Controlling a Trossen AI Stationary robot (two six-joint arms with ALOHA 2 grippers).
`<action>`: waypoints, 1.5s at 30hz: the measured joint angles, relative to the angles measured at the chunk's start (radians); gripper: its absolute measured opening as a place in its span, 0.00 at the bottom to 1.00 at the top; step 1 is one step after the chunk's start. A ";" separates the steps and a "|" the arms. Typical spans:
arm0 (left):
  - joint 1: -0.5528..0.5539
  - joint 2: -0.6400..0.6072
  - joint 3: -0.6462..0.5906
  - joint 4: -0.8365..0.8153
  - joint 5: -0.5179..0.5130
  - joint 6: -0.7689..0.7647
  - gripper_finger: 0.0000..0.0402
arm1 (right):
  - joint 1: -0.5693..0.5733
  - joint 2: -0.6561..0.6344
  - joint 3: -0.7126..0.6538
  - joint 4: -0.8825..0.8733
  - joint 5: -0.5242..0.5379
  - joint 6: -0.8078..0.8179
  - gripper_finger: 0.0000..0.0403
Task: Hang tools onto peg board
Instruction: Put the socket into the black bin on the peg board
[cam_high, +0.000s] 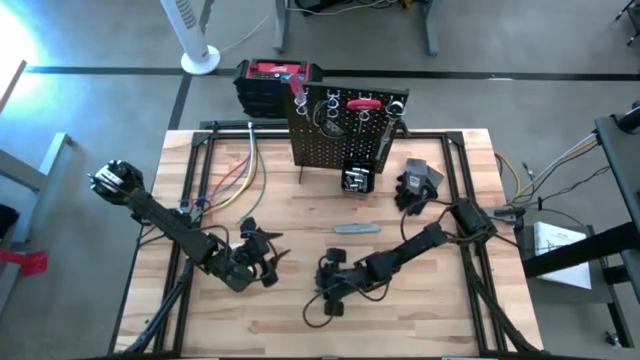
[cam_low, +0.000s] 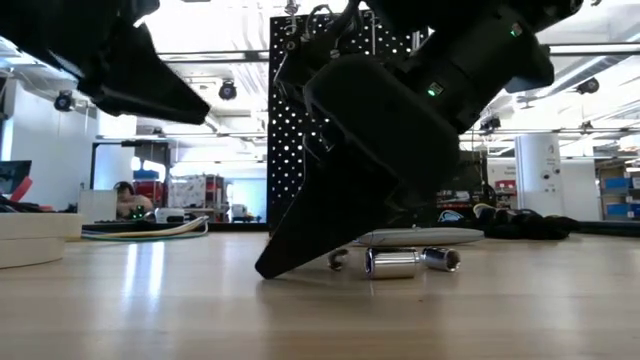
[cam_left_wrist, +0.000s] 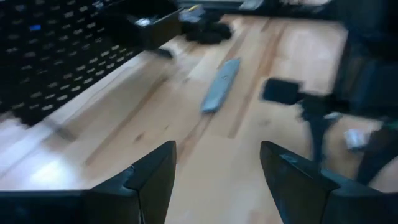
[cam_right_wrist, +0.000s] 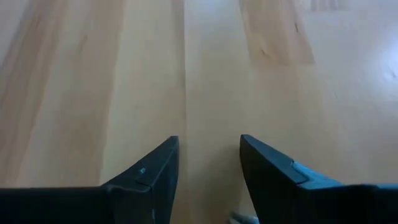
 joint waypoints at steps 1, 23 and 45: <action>0.000 -0.002 -0.005 -0.007 -0.005 -0.001 0.56 | -0.003 0.004 -0.001 0.003 0.000 0.013 0.39; 0.000 0.056 -0.002 0.031 0.009 -0.026 0.56 | 0.029 -0.222 -0.109 -0.248 0.049 0.100 0.40; 0.016 0.139 -0.003 0.118 0.010 -0.012 0.56 | 0.107 -0.287 -0.265 -0.263 0.049 0.379 0.36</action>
